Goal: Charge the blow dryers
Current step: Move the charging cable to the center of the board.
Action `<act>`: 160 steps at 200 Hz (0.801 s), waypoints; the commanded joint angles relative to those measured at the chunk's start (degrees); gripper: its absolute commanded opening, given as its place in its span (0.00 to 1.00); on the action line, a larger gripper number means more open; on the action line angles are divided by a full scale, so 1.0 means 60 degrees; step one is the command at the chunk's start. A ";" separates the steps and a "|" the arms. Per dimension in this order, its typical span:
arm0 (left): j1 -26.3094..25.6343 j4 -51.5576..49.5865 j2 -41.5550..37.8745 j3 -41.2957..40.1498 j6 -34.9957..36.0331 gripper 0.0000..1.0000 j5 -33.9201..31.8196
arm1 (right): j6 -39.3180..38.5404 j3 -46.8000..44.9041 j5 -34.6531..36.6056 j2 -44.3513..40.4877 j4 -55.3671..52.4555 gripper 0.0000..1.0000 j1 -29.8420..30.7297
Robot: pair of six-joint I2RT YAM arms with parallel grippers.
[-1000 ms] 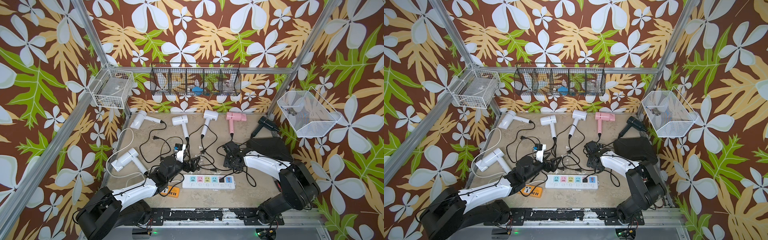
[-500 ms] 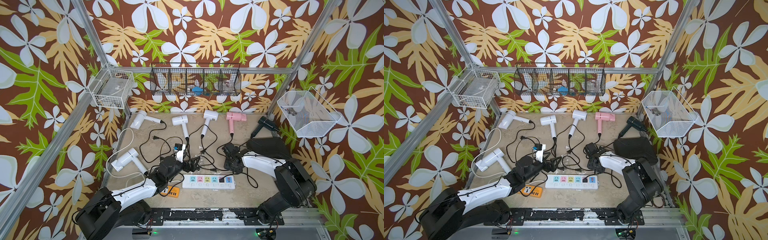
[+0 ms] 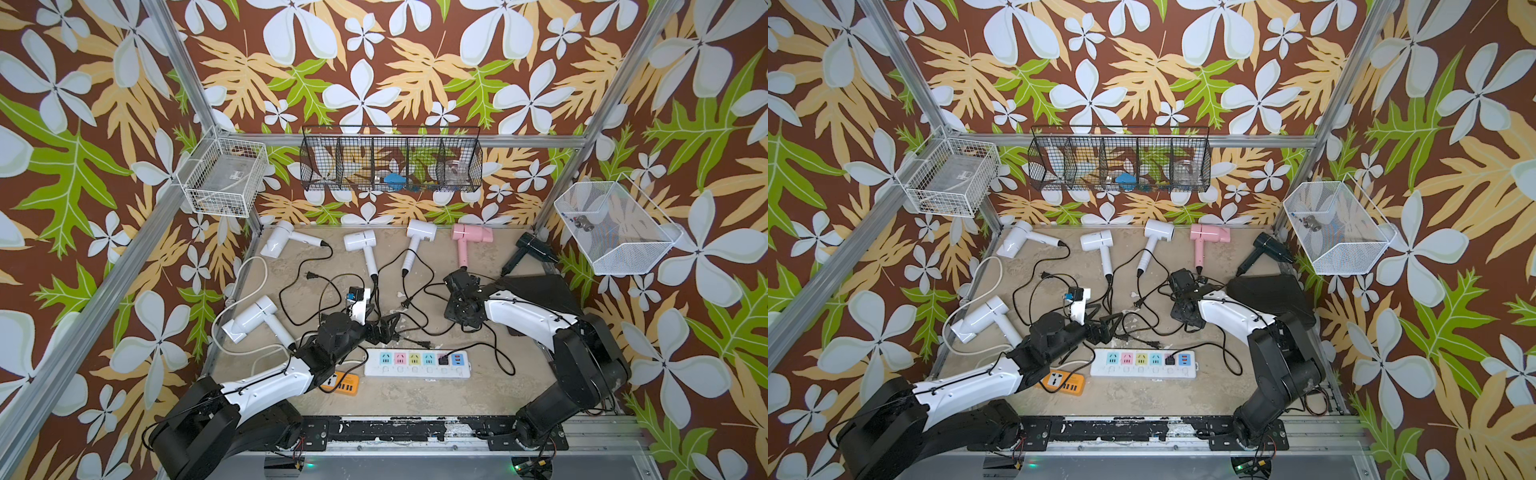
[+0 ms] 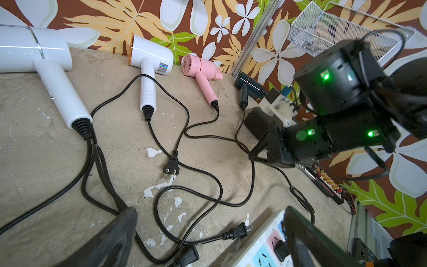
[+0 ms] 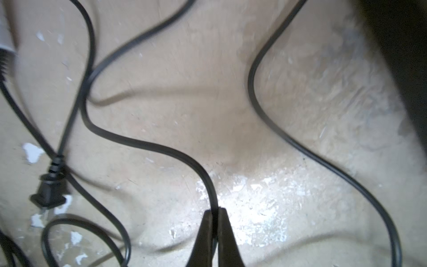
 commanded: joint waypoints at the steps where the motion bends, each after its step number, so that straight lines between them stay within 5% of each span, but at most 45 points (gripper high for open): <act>1: -0.0005 0.0070 -0.0047 -0.0038 -0.0023 1.00 0.0048 | -0.0450 0.0447 0.0929 -0.0214 -0.0408 0.00 -0.0145; 58: -0.0003 0.0078 -0.0047 -0.0052 -0.0038 1.00 0.0048 | -0.1284 0.1505 0.2302 -0.0362 -0.0626 0.00 -0.1048; 160: -0.0013 0.0136 0.0070 -0.0038 -0.0042 1.00 0.0062 | -0.2031 0.3714 0.2667 0.0096 -0.0461 0.00 -0.3274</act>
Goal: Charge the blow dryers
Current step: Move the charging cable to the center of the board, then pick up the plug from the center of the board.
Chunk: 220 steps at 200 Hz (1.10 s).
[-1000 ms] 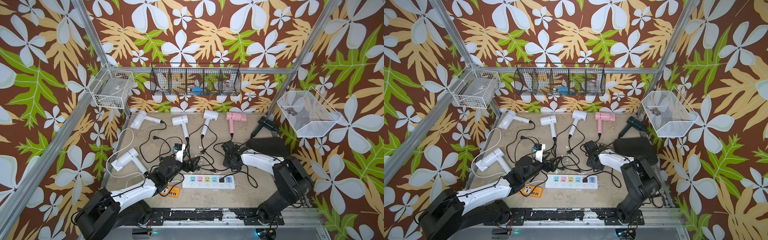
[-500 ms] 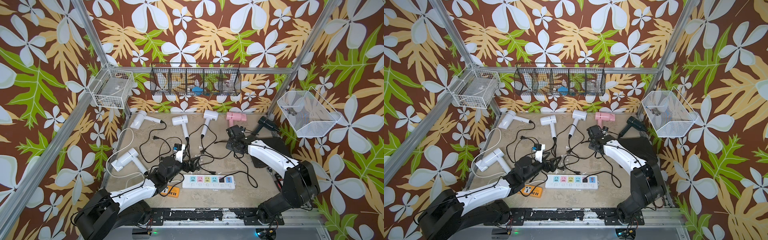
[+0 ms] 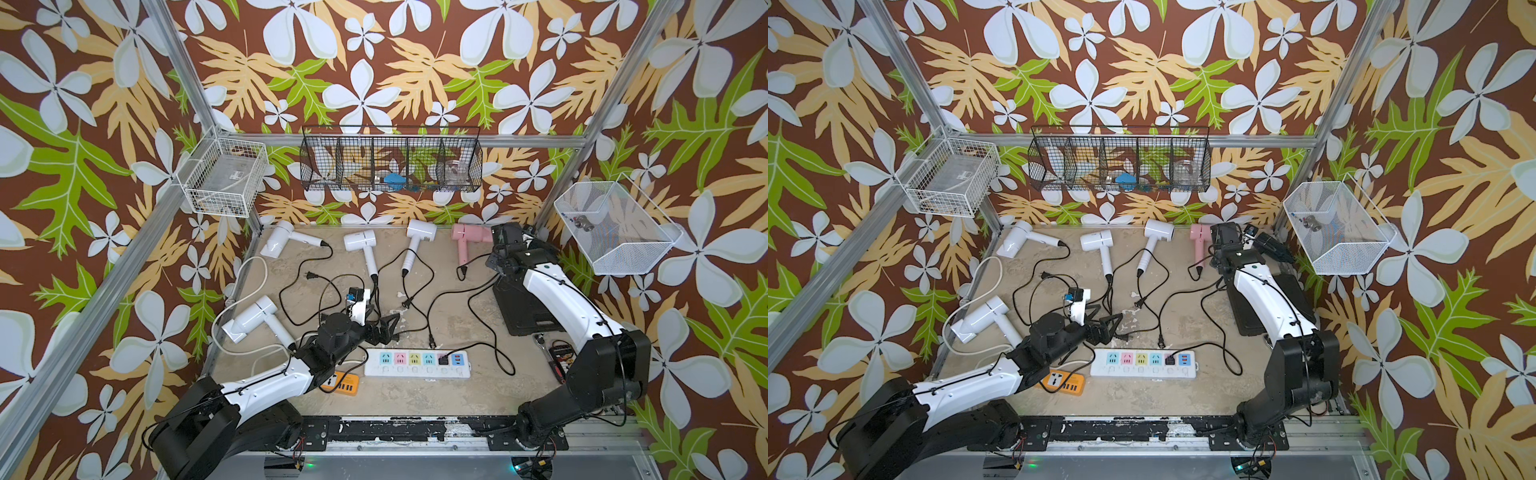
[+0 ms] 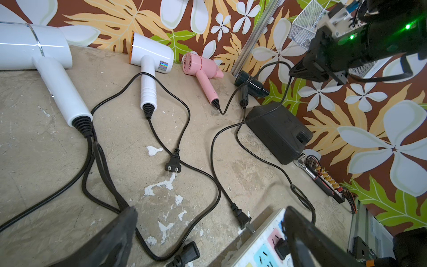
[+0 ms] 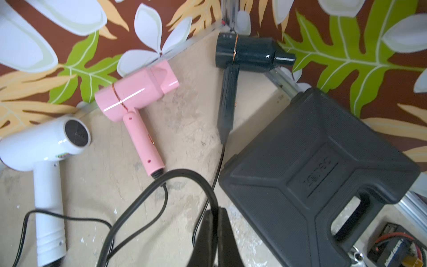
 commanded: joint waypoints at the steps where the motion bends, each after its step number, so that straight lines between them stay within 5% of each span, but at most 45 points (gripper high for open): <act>1: -0.0013 0.0140 0.0019 0.0013 -0.0040 1.00 0.0062 | -0.0298 0.0485 0.0273 0.0290 0.0010 0.00 -0.0238; 24: -0.0003 0.0129 0.0006 0.0012 -0.0038 1.00 0.0048 | -0.0613 0.0755 0.0070 0.0546 -0.0019 0.00 -0.0316; 51: -0.0002 0.0129 -0.0024 -0.0011 -0.0036 1.00 0.0011 | -0.1046 0.0180 -0.0888 0.0415 0.0274 0.59 -0.0320; 74: -0.0004 0.0129 -0.0024 -0.0013 -0.0038 1.00 0.0004 | -0.1264 -0.0403 -0.1349 -0.0015 0.0300 0.82 -0.0284; 100: 0.0001 0.0134 -0.0032 -0.0030 -0.0038 1.00 -0.0033 | -0.1529 -0.0975 -0.1463 -0.0768 0.0264 0.92 0.0215; 132: -0.0010 0.0075 0.0096 0.0070 -0.0012 1.00 -0.0032 | -0.1932 -0.1657 -0.1497 -0.1489 0.0148 0.91 0.1509; 165: -0.0004 -0.0344 0.0804 0.0516 -0.0066 1.00 0.0083 | -0.2938 -0.2375 -0.1556 -0.1665 0.0024 0.78 0.2757; 193: -0.0014 -0.0500 0.1029 0.0657 -0.0097 1.00 0.0026 | -0.3852 -0.3071 -0.3332 -0.1722 0.0246 0.63 0.3102; 220: -0.0011 -0.0613 0.1147 0.0745 -0.0126 1.00 -0.0081 | -0.4029 -0.3283 -0.4042 -0.1429 0.0048 0.59 0.3368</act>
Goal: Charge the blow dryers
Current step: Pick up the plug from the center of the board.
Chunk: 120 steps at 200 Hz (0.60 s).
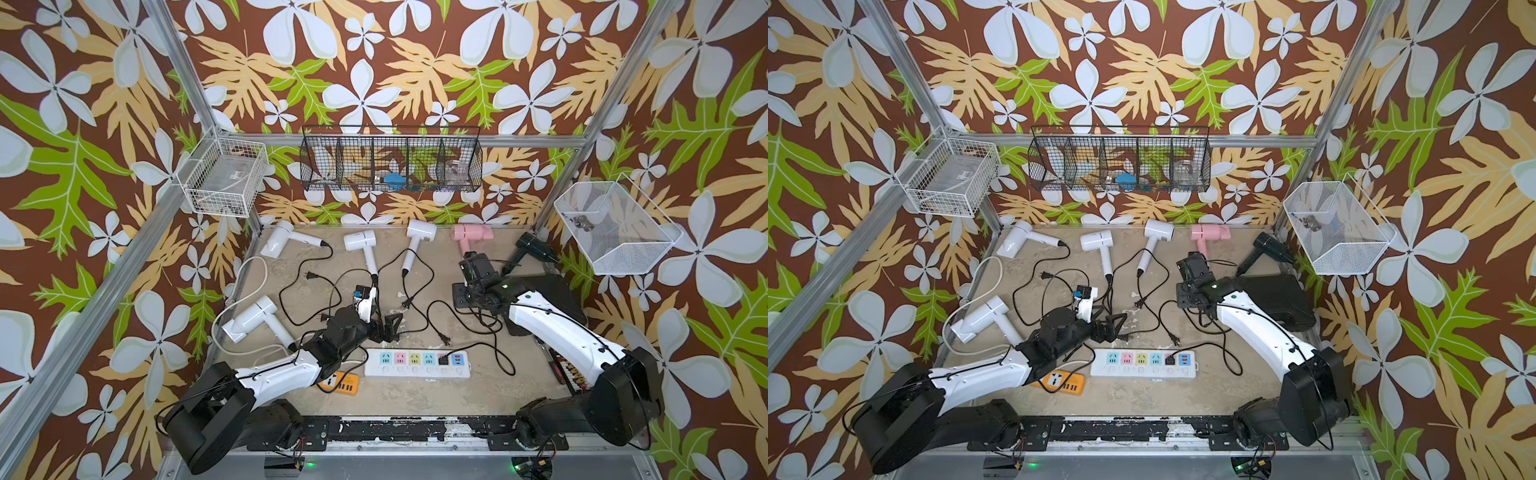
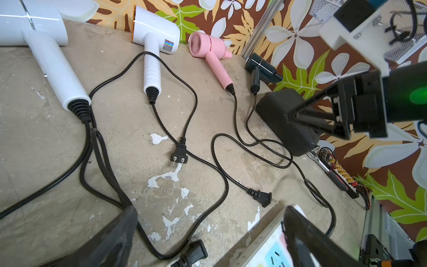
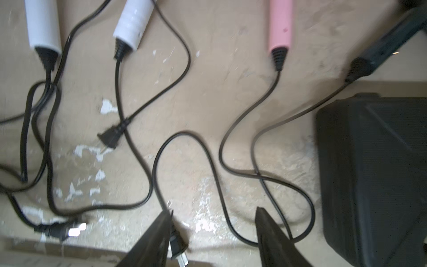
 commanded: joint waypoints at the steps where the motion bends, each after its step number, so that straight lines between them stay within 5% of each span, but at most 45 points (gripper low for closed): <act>1: -0.0006 -0.0135 0.0072 0.0100 -0.0068 1.00 -0.0082 | -0.0538 -0.0053 -0.0985 0.0217 -0.0085 0.58 0.0202; 120: -0.0003 -0.0152 -0.0265 -0.0017 -0.0089 1.00 -0.0232 | -0.1166 0.0439 -0.0920 0.2845 -0.0669 0.36 0.1205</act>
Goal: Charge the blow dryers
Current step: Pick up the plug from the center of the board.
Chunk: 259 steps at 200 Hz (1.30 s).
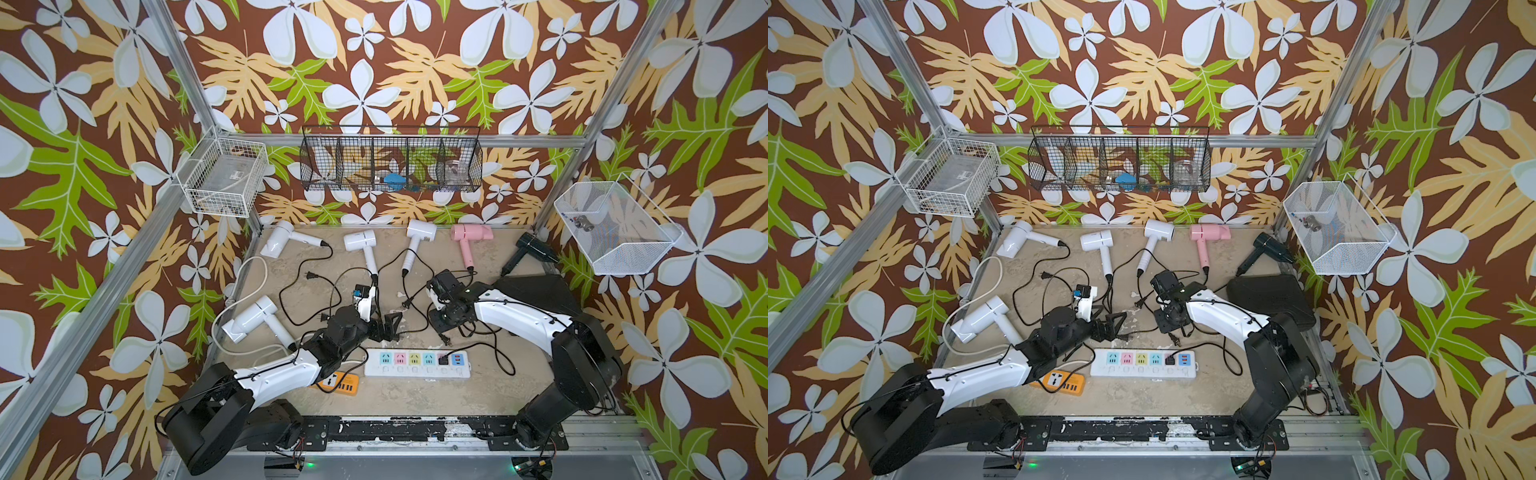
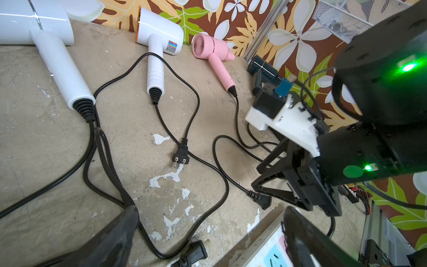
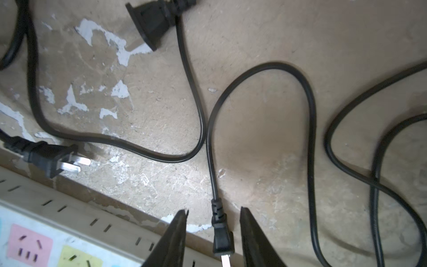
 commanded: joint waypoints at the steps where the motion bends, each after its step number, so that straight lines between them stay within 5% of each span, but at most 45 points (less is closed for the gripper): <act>1: -0.0009 0.0012 -0.0042 -0.0006 0.0020 1.00 -0.0053 | -0.0176 0.0099 0.0267 0.0303 -0.0239 0.36 0.0047; 111: -0.0012 0.0100 -0.0165 -0.0077 0.0005 1.00 0.0009 | -0.0315 0.0270 0.0883 0.1494 -0.0444 0.27 0.0274; 144: -0.0001 0.0143 -0.0249 -0.0123 0.0005 1.00 0.0017 | -0.0315 0.0306 0.0775 0.1497 -0.0361 0.12 0.0274; 173: -0.0014 0.0202 -0.0320 -0.0192 0.0005 1.00 0.0032 | -0.0261 0.0401 0.0680 0.1130 -0.0147 0.00 0.0274; 259: -0.0023 0.0873 -0.0970 -0.0656 0.0034 1.00 0.0338 | 0.0397 0.0432 0.0088 -0.1788 0.1931 0.00 0.0230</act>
